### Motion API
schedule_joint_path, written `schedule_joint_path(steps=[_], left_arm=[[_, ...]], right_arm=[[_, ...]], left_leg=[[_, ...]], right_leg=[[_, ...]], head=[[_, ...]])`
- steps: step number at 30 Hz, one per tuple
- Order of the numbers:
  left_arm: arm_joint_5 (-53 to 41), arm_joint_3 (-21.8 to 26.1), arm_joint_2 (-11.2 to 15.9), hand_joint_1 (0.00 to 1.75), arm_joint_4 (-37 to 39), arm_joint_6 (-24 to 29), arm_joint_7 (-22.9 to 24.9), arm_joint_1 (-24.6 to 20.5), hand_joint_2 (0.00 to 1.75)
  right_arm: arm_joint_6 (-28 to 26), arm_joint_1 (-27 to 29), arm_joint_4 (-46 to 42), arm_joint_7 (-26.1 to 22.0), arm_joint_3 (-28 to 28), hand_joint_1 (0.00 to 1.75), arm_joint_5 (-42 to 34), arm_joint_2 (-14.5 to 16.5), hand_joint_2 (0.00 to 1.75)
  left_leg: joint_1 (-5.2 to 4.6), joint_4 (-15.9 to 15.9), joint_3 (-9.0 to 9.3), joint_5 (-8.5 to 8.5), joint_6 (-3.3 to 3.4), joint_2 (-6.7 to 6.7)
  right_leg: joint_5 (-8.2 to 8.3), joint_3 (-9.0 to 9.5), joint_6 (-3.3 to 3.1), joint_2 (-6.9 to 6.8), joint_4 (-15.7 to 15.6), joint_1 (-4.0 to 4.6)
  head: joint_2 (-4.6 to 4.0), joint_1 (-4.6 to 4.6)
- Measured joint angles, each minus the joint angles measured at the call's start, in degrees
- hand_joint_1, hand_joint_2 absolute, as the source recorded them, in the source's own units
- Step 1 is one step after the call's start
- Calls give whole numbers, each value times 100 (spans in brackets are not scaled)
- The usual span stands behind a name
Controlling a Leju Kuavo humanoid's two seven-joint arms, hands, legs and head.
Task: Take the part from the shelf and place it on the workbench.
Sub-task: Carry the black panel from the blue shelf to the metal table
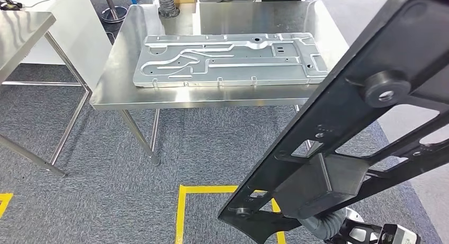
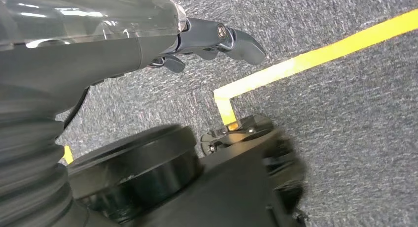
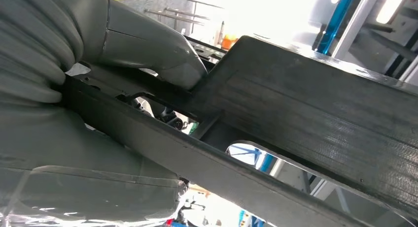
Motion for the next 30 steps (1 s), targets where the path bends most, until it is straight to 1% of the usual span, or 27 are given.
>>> schedule_joint_path(steps=[1, 2, 3, 4, 5, 6, 7, 8, 9, 11, 12, 13, 15, 16, 17, 18, 19, 20, 21, 22, 23, 24, 26, 27, 28, 29, 30], left_arm=[[0, 1, 0, 0, 0, 0, 0, 1, 175], [0, 1, 0, 0, 0, 0, 0, 3, 175], [0, 2, 2, 0, 0, 0, 0, 7, 175], [1, 2, 4, 0, 0, 0, -1, 10, 175], [1, 2, 7, 0, 0, 0, -1, 12, 175], [2, 2, 8, 0, 0, 1, -3, 11, 175], [3, 2, 8, 0, 0, 1, -5, 9, 175], [4, 2, 7, 0, 0, 2, -7, 10, 175], [7, 2, 7, 0, 0, 3, -9, 11, 175], [10, 2, 4, 0, 0, 4, -11, 15, 175], [11, 2, 3, 0, 0, 4, -11, 12, 175], [12, 2, 2, 0, 0, 4, -12, 7, 175], [16, 2, 3, 0, 0, 4, -13, 4, 175], [19, 3, 4, 0, 0, 5, -11, 8, 175], [20, 3, 4, 0, 0, 5, -10, 15, 175], [20, 4, 4, 0, 0, 5, -9, 20, 175], [20, 4, 3, 0, 0, 5, -9, 22, 175], [20, 4, 2, 0, 0, 6, -10, 24, 175], [20, 4, -1, 0, 0, 8, -12, 24, 175], [20, 4, -2, 0, 0, 11, -14, 23, 175], [21, 4, -4, 0, 0, 14, -14, 24, 175], [22, 4, -4, 0, 0, 17, -15, 22, 175], [24, 4, -4, 0, 0, 21, -15, 15, 175], [23, 4, -4, 0, 0, 22, -15, 10, 175], [22, 3, -4, 0, 0, 22, -15, 7, 175], [19, 3, -4, 0, 0, 22, -15, 10, 175], [13, 2, -4, 0, 0, 22, -15, 14, 175]], right_arm=[[0, 3, 0, 0, 1, 175, 0, 0, 175], [0, 8, 0, 0, 1, 175, 0, 0, 175], [1, 21, 0, -1, 1, 175, 0, 0, 175], [4, 33, 0, -2, 1, 175, 0, 0, 175], [9, 42, 0, -3, 1, 175, 1, 0, 175], [15, 49, 0, -4, 1, 175, 1, 0, 175], [21, 47, 0, -5, 2, 175, 2, 0, 175], [27, 47, 0, -6, 2, 175, 2, 0, 175], [30, 45, 0, -7, 2, 175, 2, 1, 175], [31, 42, -5, -8, 2, 175, 2, 8, 175], [30, 36, -8, -9, 2, 175, 2, 12, 175], [28, 32, -11, -11, 2, 175, 2, 15, 175], [29, 28, -11, -12, 2, 175, 2, 19, 175], [30, 31, -10, -11, 2, 175, 2, 20, 175], [30, 33, -9, -10, 1, 175, 2, 22, 175], [31, 33, -8, -9, 1, 175, 2, 22, 175], [32, 31, -7, -9, 1, 175, 2, 22, 175], [32, 27, -7, -8, 1, 175, 1, 22, 175], [33, 21, -5, -7, 2, 175, 1, 22, 175], [33, 15, -4, -5, 2, 175, 0, 22, 175], [33, 10, -3, -3, 2, 175, -1, 22, 175], [33, 6, -2, -2, 2, 175, -1, 22, 175], [32, -3, -6, 2, 2, 175, -2, 22, 175], [30, -13, -9, 7, 2, 175, -3, 22, 175], [27, -22, -13, 15, 2, 175, -4, 22, 175], [22, -29, -15, 29, 1, 175, -4, 22, 175], [17, -34, -15, 45, 1, 175, -3, 21, 175]], left_leg=[[3, 135, -73, -59, -6, 0], [9, 369, -204, -144, -16, 0], [17, 471, -303, -88, -25, 1], [25, 349, -300, 88, -23, 1], [28, 31, -201, 323, -7, 2], [23, -396, -38, 579, 25, 1], [15, -695, 96, 695, 63, 1], [2, -783, 134, 698, 99, 0], [-9, -793, 138, 692, 136, -2], [6, -841, 165, 709, 208, -2], [18, -870, 186, 718, 241, 0], [31, -894, 207, 723, 267, 4], [23, -898, 220, 703, 296, 8], [19, -897, 227, 690, 301, 7], [15, -895, 241, 675, 301, 4], [15, -893, 266, 656, 294, 0], [16, -891, 300, 634, 283, -5], [17, -890, 333, 607, 267, -9], [6, -882, 355, 576, 241, -12], [-3, -878, 363, 551, 213, -12], [-11, -877, 363, 530, 182, -11], [-15, -881, 366, 515, 149, -8], [-9, -859, 386, 471, 81, -3], [-5, -749, 354, 398, 48, -1], [-2, -518, 260, 270, 20, -1], [9, -170, 95, 102, 1, -1], [16, 253, -132, -78, -16, 1]], right_leg=[[-4, 2, -4, -1, 1, 1], [-11, 5, -8, -3, 2, 4], [-34, 29, -7, -1, 6, 5], [-68, 71, 1, 1, 10, 7], [-106, 118, 18, 4, 16, 11], [-149, 163, 45, 11, 25, 20], [-175, 186, 71, 13, 31, 29], [-190, 192, 100, 15, 33, 37], [-199, 194, 133, 16, 31, 39], [-238, 196, 195, 13, 62, 25], [-317, 145, 222, 11, 187, 19], [-453, 22, 246, 9, 445, 12], [-790, -410, 282, 6, 1235, -4], [-881, -619, 295, 5, 1574, -14], [-859, -739, 302, 5, 1726, -21], [-711, -738, 302, 3, 1636, -27], [-474, -620, 295, 1, 1321, -30], [-228, -439, 277, -4, 884, -31], [-54, -268, 253, -10, 494, -20], [37, -157, 225, -12, 231, -7], [50, -109, 195, -11, 108, 9], [27, -107, 167, -4, 101, 26], [22, -85, 102, 11, 71, 10], [19, -61, 68, 11, 50, -2], [15, -33, 35, 6, 28, -16], [2, -14, 10, -2, 20, -15], [-16, 1, -8, -8, 21, -11]], head=[[0, 0], [0, 0], [0, 0], [0, 0], [0, 1], [0, 1], [0, 1], [0, 1], [0, 1], [0, 1], [0, 2], [0, 2], [0, 2], [0, 2], [0, 2], [0, 2], [0, 2], [0, 2], [0, 2], [0, 2], [0, 2], [0, 2], [0, 2], [0, 1], [0, 1], [0, 1], [0, 1]])
